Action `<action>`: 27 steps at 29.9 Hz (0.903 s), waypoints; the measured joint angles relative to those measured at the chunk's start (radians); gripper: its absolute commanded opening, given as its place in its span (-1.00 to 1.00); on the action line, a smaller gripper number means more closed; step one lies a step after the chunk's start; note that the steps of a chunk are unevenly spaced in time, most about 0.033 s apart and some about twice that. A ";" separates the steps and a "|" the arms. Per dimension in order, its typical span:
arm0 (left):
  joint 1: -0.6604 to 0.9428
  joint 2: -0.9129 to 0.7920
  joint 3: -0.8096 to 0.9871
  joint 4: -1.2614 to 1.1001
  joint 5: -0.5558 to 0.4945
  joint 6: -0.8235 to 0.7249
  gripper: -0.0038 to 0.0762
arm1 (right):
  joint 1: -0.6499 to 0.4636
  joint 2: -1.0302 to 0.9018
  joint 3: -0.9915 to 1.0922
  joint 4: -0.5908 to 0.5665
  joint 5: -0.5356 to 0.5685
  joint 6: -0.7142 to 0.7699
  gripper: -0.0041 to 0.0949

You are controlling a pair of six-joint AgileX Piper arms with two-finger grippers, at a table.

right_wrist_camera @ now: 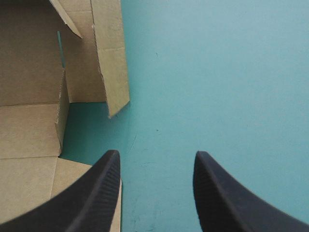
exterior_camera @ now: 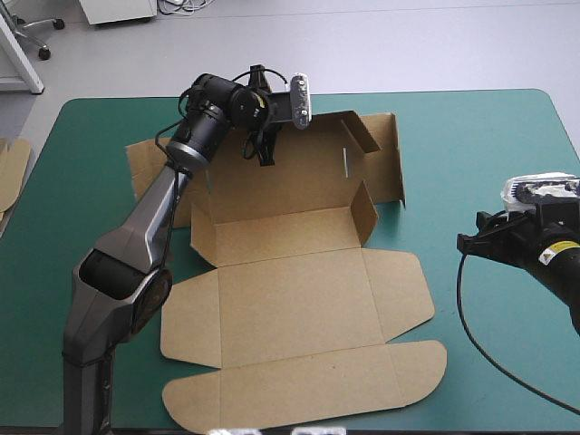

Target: Fold the box

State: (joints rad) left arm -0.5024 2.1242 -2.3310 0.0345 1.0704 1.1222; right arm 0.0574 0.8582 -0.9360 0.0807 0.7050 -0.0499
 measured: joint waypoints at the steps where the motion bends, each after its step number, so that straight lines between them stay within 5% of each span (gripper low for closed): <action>1: -0.019 -0.016 0.005 0.017 0.008 -0.021 -0.94 | 0.000 0.000 -0.001 0.000 0.000 0.000 -0.02; 6: -0.064 -0.126 0.108 0.072 0.020 -0.079 -0.94 | 0.000 0.001 -0.024 0.000 0.000 0.001 -0.02; 13: -0.215 -0.329 0.472 0.293 -0.161 -0.249 -0.94 | 0.000 0.001 -0.052 0.000 0.006 0.003 -0.02; 21: -0.372 -0.512 0.878 0.744 -0.370 -0.756 -0.94 | 0.000 0.002 -0.056 -0.003 0.104 0.024 -0.02; 27: -0.380 -0.523 0.914 0.797 -0.374 -0.882 -0.94 | 0.000 0.056 -0.126 -0.006 0.151 0.030 -0.02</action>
State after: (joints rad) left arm -0.8819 1.6012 -1.4170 0.8318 0.6967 0.2399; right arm 0.0574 0.9141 -1.0618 0.0749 0.8563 -0.0203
